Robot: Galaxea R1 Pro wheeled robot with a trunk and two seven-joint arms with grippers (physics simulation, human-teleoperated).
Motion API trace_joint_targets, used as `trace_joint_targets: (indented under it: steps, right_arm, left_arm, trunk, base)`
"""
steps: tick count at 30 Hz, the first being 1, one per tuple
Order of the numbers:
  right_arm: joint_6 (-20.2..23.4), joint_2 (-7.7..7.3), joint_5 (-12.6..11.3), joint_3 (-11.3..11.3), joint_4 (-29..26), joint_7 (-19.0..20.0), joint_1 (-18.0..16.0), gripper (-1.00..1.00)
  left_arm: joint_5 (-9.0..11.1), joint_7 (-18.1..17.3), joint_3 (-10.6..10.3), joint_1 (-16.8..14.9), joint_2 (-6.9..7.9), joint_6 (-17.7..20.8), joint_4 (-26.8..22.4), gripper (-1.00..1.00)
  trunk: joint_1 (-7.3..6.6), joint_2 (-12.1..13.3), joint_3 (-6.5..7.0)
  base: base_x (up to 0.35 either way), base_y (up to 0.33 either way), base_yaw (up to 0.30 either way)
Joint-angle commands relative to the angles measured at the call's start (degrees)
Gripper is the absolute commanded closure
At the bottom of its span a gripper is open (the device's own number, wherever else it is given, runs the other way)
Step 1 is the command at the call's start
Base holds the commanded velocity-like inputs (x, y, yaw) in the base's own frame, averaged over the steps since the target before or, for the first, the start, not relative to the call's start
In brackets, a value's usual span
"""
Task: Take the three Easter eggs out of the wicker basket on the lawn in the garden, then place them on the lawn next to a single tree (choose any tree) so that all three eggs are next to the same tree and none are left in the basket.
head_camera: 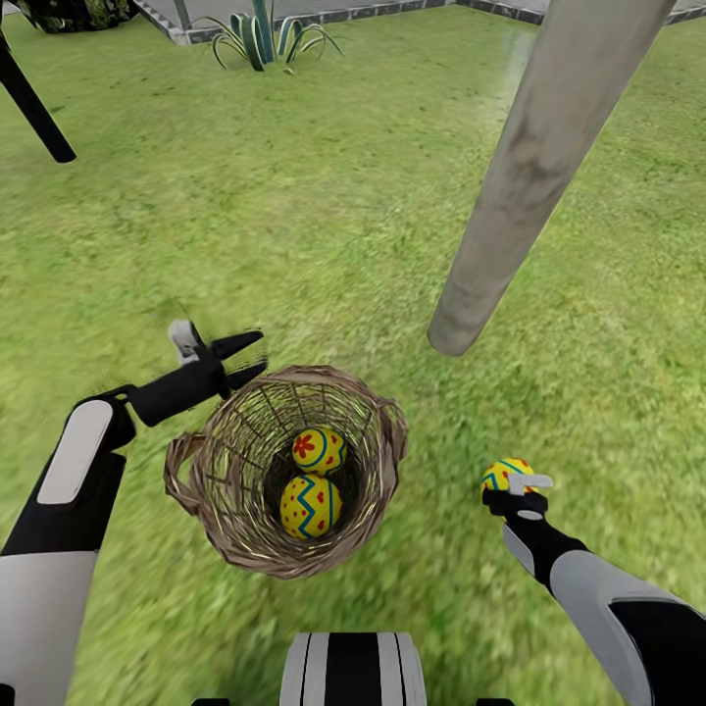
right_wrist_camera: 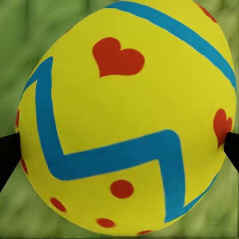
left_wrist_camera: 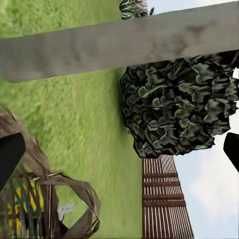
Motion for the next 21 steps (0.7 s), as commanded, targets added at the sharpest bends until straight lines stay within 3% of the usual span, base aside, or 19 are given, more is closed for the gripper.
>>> trace_joint_targets:
  steps: [1, 4, 5, 18, 19, 21]
  right_arm:
    - [-0.2, 0.02, -0.6, 0.1, 0.4, -0.2, 0.0, 1.0]
    - [-0.1, 0.08, 0.0, 0.2, 0.9, -0.3, 0.0, 1.0]
    - [-0.1, 0.08, -0.7, 0.2, 1.0, -0.3, 0.0, 1.0]
    - [0.4, 0.14, -0.8, 0.2, 1.0, -0.6, 0.1, 1.0]
    - [0.4, 0.14, -0.8, 0.2, 1.0, -0.7, 0.0, -1.0]
    - [0.4, 0.09, -0.9, 0.2, 1.0, -0.7, 0.1, -1.0]
  left_arm:
    - [-0.9, -0.6, -0.3, 0.3, 0.33, 0.2, 0.4, -1.0]
    - [-1.4, -0.6, -1.2, 1.3, 1.29, 0.2, 1.3, -1.0]
    - [-1.4, -0.6, -1.6, 6.3, 2.34, 0.2, 3.6, -1.0]
    - [-1.4, -0.6, -1.7, 6.3, 2.45, 0.2, 3.7, -1.0]
    - [-1.4, -0.6, -1.6, 6.3, 2.47, 0.2, 3.7, -1.0]
    - [-1.4, -0.6, -1.6, 6.3, 2.5, 0.2, 3.7, -1.0]
  trunk:
    - [0.0, 0.0, -0.03]
    - [0.0, 0.0, -0.03]
    - [0.0, 0.0, -0.03]
    - [0.0, 0.0, -0.03]
    - [0.0, 0.0, -0.03]
    - [0.0, 0.0, -0.03]
  base:
    - [0.0, 0.0, 0.0]
    - [0.0, 0.0, 0.0]
    - [0.0, 0.0, 0.0]
    - [0.0, 0.0, 0.0]
    - [0.0, 0.0, 0.0]
    - [0.0, 0.0, 0.0]
